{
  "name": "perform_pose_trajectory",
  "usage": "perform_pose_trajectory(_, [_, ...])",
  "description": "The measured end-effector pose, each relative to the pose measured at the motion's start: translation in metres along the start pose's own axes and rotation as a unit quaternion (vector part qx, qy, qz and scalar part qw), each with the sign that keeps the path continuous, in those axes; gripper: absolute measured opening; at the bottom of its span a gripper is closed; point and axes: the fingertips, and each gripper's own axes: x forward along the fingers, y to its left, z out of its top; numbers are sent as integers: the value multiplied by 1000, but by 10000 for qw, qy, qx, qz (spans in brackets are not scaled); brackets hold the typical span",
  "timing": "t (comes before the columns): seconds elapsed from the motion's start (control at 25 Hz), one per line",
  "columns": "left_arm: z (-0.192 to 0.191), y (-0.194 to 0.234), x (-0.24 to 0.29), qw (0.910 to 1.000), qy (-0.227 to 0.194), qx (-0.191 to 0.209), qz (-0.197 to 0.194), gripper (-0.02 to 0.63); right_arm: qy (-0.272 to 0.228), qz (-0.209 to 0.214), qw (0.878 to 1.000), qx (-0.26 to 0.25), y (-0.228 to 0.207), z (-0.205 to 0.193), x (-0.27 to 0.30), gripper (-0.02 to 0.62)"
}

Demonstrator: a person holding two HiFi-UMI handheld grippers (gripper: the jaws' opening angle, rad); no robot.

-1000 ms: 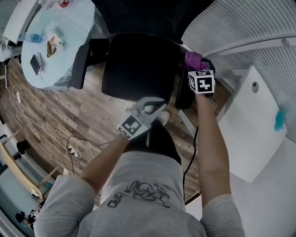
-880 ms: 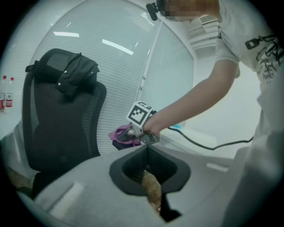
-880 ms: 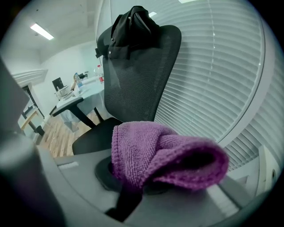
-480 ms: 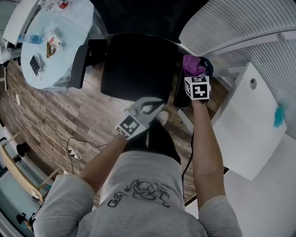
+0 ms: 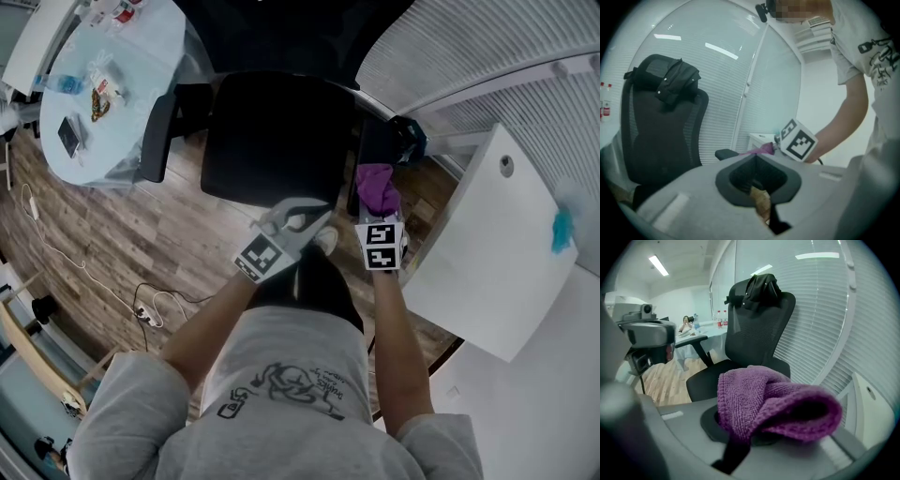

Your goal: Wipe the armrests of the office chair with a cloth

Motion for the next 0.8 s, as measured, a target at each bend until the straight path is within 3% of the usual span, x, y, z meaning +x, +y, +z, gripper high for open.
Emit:
perform_pose_trajectory(0.28, [-4, -6, -4, 10000, 73, 0, -52, 2, -221, -77, 9994, 236, 27, -28, -29, 29])
perform_pose_trajectory(0.64, [13, -8, -16, 10000, 49, 4, 67, 2, -179, 162, 9979, 609, 24, -23, -29, 29])
perform_pose_trajectory(0.8, [34, -16, -24, 9999, -29, 33, 107, 2, -608, 91, 9959, 658, 20, 4, -57, 29])
